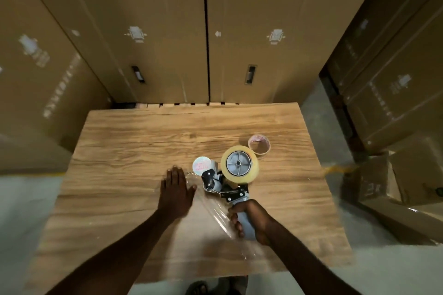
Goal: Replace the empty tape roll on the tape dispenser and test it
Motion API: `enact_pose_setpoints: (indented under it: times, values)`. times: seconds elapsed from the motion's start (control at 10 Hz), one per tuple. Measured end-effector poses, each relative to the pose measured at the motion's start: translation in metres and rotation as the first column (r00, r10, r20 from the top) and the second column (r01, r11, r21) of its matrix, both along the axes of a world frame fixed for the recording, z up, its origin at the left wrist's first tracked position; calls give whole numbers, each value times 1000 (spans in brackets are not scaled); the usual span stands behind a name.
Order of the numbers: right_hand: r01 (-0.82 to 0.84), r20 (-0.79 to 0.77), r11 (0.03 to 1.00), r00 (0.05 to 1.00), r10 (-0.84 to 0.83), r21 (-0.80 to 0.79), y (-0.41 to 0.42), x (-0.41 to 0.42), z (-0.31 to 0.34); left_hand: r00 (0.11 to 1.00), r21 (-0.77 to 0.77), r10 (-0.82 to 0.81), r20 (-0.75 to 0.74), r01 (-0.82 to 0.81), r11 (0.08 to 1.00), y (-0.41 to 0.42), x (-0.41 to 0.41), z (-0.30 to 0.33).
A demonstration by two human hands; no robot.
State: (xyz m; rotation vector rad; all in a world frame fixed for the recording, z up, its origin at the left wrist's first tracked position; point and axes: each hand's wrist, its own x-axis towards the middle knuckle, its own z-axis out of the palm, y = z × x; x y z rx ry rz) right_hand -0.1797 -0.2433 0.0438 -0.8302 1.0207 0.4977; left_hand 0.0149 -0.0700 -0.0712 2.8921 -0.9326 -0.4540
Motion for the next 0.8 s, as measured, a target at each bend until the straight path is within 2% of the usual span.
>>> enact_pose_setpoints:
  times: [0.2,0.4,0.5,0.6,0.7,0.8]
  values:
    - [-93,59,992,994,88,89,-21,21,-35,998,12,56,-20,-56,998,-8,-1,-1]
    - [-149,42,966,989,144,211,-34,21,-55,997,-14,77,-15,-77,997,-5,-6,-2]
    - [-190,42,975,982,186,117,-34,22,-54,998,-17,68,2,-68,998,-5,-7,-2]
    - [-359,-47,854,928,370,-377,-32,26,-53,999,14,32,33,-33,999,-2,-7,1]
    - [-536,-275,410,793,543,-738,-35,21,-44,1000,66,-8,29,7,998,4,-3,3]
    - [-601,-437,121,690,577,-790,-41,23,-20,1000,94,5,-4,-5,996,2,7,13]
